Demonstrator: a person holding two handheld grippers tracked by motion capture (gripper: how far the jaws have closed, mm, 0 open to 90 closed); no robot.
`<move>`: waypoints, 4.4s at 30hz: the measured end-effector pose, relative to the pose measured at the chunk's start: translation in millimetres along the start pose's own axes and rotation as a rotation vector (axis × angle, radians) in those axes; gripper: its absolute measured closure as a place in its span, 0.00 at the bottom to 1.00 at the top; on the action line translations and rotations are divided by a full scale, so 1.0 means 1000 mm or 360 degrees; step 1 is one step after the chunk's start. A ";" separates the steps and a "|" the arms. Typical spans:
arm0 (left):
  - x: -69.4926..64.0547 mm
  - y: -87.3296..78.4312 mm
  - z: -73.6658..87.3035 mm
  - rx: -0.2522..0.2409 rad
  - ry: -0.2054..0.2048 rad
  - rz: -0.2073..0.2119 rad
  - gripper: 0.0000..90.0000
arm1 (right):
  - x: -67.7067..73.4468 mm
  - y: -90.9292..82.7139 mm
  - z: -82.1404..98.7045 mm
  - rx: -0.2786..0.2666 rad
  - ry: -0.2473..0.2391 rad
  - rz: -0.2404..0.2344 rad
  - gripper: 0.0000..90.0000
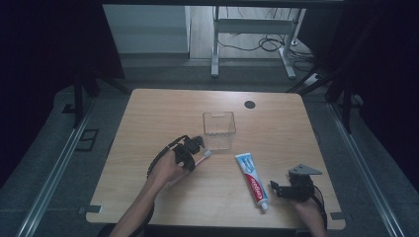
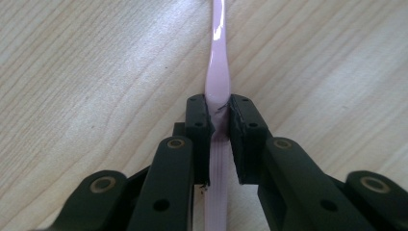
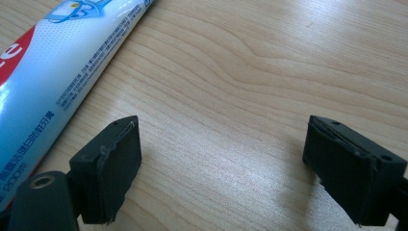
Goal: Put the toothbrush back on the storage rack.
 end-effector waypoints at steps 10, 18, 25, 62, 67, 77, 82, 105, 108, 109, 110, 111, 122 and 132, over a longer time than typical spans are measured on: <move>-0.007 -0.014 0.003 -0.0089 0.0069 0.0018 0.88 | 0.000 0.000 0.000 -0.0002 0.0001 0.0000 0.14; -0.021 -0.033 0.003 -0.0217 0.0136 0.0040 0.88 | 0.000 0.000 0.000 -0.0002 0.0000 0.0001 0.14; -0.028 -0.047 0.002 -0.0321 0.0171 0.0070 0.88 | 0.000 0.000 0.000 0.0001 0.0001 0.0000 0.14; -0.015 -0.098 -0.029 -0.0826 0.0094 0.0030 0.88 | 0.000 0.000 0.000 -0.0002 -0.0001 0.0000 0.14; -0.013 -0.105 -0.036 -0.0879 0.0084 0.0011 0.88 | 0.000 0.000 0.000 -0.0002 0.0000 -0.0001 0.14; -0.007 -0.116 -0.050 -0.0990 0.0052 -0.0018 0.88 | 0.000 0.000 0.000 -0.0004 -0.0003 -0.0001 0.14; -0.004 -0.125 -0.059 -0.1050 0.0040 -0.0026 0.88 | 0.000 0.000 0.000 -0.0002 0.0000 -0.0002 0.14; 0.006 -0.137 -0.104 -0.1243 -0.0005 -0.0083 0.88 | 0.000 0.000 0.000 -0.0004 -0.0010 -0.0005 0.14; 0.008 -0.135 -0.107 -0.1253 -0.0013 -0.0094 0.88 | 0.000 0.000 0.000 -0.0005 -0.0012 -0.0006 0.14; 0.010 -0.132 -0.111 -0.1256 -0.0017 -0.0101 0.88 | 0.000 0.000 0.000 -0.0005 -0.0012 -0.0005 0.14; 0.011 -0.130 -0.112 -0.1263 -0.0022 -0.0110 0.88 | 0.000 0.000 0.000 -0.0005 -0.0013 -0.0006 0.14; 0.012 -0.128 -0.114 -0.1267 -0.0023 -0.0118 0.88 | 0.000 0.000 0.000 -0.0004 -0.0012 -0.0006 0.14; 0.019 -0.103 -0.119 -0.1259 -0.0051 -0.0147 0.88 | 0.001 0.000 0.000 -0.0002 -0.0011 -0.0010 0.14; 0.019 -0.078 -0.116 -0.1208 -0.0046 -0.0187 0.88 | 0.001 0.000 0.000 -0.0002 -0.0014 -0.0012 0.14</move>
Point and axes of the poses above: each handheld gripper's, and its own axes: y roughly forward along the jaws, z roughly out of its underside, x roughly to its left, the point moved 5 cm from there along y, roughly forward along the jaws, and after that the axes turned 5 degrees about x, right-handed, at the moved point
